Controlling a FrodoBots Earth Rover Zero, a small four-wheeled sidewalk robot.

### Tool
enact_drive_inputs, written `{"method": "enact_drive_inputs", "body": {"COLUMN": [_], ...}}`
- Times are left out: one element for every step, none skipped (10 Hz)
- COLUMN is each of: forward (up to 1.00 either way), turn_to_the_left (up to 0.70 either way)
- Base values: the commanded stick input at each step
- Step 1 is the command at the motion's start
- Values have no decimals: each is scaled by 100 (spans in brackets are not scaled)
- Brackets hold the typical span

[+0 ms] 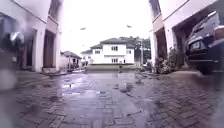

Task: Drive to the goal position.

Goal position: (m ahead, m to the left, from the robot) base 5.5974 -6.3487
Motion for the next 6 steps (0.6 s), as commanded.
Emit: {"method": "enact_drive_inputs", "body": {"forward": [70, 70, 70, 70, 70, 70], "turn_to_the_left": [0, 0, 0, 0, 0, 0]}}
